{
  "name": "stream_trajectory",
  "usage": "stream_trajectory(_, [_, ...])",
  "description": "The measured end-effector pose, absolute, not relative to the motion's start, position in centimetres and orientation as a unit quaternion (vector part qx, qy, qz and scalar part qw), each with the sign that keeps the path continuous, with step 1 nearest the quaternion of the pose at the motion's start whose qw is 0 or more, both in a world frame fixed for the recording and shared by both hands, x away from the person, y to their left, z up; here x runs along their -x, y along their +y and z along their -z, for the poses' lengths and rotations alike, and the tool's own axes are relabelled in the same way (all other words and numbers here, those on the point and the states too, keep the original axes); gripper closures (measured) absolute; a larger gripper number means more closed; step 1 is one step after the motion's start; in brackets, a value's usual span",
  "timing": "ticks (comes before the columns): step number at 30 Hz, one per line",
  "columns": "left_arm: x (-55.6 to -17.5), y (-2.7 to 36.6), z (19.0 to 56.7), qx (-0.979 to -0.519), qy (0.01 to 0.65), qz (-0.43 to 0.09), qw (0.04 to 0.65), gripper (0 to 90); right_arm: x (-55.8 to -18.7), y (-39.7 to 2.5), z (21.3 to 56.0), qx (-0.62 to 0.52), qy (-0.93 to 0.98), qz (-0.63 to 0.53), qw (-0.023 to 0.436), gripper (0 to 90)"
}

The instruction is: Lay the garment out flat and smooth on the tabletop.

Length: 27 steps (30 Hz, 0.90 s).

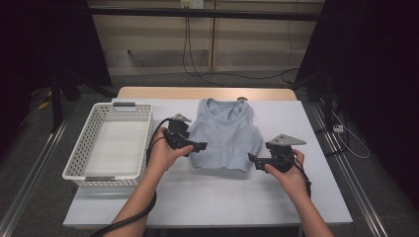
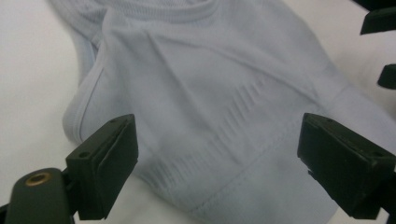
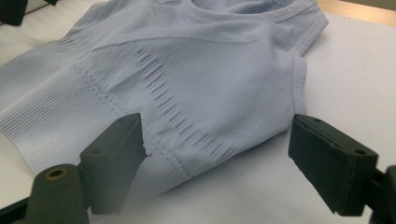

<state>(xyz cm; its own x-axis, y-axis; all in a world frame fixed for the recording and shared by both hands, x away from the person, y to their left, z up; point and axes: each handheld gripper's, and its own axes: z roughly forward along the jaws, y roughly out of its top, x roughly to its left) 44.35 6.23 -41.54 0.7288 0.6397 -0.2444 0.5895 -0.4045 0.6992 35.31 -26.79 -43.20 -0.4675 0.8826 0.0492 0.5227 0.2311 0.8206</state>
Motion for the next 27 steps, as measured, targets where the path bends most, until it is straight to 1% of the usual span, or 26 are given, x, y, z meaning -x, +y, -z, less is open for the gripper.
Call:
stream_trajectory(4, [-44.2, 6.3, 42.4, -0.839, 0.369, -0.032, 0.399, 12.3, -34.9, -26.8, 44.1, -0.469, 0.752, -0.412, 0.213, 16.4])
stream_trajectory(6, [-44.2, 6.5, 42.5, -0.840, 0.371, -0.043, 0.394, 12.1, -34.9, -26.7, 44.3, -0.465, 0.762, -0.399, 0.207, 15.1])
stream_trajectory(8, [-44.1, 6.6, 42.6, -0.838, 0.371, -0.033, 0.398, 11.9, -34.9, -26.7, 44.3, -0.466, 0.762, -0.397, 0.211, 14.8])
stream_trajectory(13, [-44.0, 6.6, 42.8, -0.836, 0.374, -0.037, 0.399, 11.7, -34.8, -27.4, 44.2, -0.470, 0.758, -0.399, 0.214, 14.1])
stream_trajectory(19, [-43.9, 6.7, 42.5, -0.836, 0.373, -0.039, 0.400, 11.3, -34.8, -28.7, 44.1, -0.485, 0.747, -0.401, 0.215, 14.2])
stream_trajectory(24, [-43.8, 6.8, 42.2, -0.834, 0.373, -0.039, 0.405, 11.2, -35.2, -29.3, 44.1, -0.500, 0.739, -0.388, 0.232, 15.5])
stream_trajectory(27, [-43.7, 6.7, 42.2, -0.837, 0.368, -0.039, 0.403, 11.2, -35.4, -29.5, 44.3, -0.515, 0.732, -0.386, 0.225, 17.1])
